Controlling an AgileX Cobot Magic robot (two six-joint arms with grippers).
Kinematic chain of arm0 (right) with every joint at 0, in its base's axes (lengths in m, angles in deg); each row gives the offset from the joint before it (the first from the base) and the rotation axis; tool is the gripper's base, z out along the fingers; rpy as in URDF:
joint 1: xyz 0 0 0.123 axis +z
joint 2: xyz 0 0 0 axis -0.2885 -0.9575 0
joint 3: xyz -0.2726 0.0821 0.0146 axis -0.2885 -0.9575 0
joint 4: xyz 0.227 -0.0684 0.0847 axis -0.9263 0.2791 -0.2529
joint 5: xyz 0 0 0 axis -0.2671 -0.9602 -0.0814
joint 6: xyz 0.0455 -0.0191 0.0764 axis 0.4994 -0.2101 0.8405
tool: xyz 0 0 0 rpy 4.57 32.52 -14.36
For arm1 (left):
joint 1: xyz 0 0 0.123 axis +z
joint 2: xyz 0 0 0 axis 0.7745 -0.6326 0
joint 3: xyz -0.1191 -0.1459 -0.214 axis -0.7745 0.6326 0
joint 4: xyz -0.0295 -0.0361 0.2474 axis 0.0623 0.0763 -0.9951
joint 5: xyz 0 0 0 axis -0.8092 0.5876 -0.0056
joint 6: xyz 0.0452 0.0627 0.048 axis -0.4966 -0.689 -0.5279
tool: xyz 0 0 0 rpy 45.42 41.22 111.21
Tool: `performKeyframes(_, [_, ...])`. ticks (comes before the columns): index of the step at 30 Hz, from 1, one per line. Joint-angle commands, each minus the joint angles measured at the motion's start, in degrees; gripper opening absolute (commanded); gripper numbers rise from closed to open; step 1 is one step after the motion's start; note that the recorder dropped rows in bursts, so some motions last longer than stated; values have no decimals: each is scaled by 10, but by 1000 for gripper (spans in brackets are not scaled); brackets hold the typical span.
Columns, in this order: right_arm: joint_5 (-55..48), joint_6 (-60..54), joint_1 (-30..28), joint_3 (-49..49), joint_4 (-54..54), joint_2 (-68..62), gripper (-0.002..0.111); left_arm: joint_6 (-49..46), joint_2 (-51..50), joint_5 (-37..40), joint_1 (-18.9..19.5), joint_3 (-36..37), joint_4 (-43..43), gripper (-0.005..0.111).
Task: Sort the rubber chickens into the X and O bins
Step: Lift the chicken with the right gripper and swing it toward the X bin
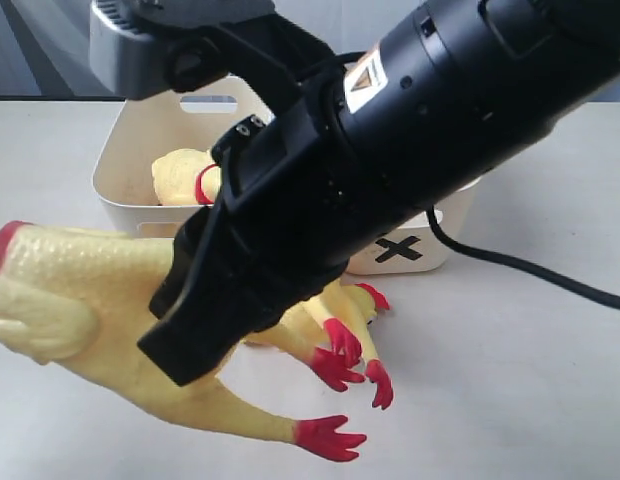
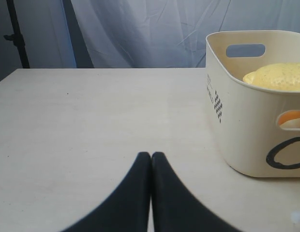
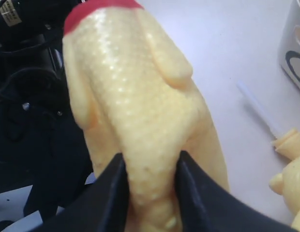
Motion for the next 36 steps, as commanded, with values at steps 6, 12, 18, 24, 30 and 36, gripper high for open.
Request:
performKeyframes(6, [-4, -76, -2, 1, -111, -49, 21, 0, 1, -4, 1, -2, 0, 0])
performKeyframes(12, [4, -140, -2, 1, -177, -58, 21, 0, 1, -4, 1, -2, 0, 0])
performKeyframes(18, [1, -152, -2, 0, -203, -69, 21, 0, 1, -4, 1, -2, 0, 0])
performKeyframes(24, [1, -150, -2, 0, -204, -107, 21, 0, 1, -4, 1, -2, 0, 0])
performKeyframes(30, [-11, -179, -2, 1, -249, -114, 21, 0, 1, -4, 1, -2, 0, 0])
performKeyframes(36, [-57, -168, -2, 1, -222, -57, 21, 0, 1, -4, 1, -2, 0, 0])
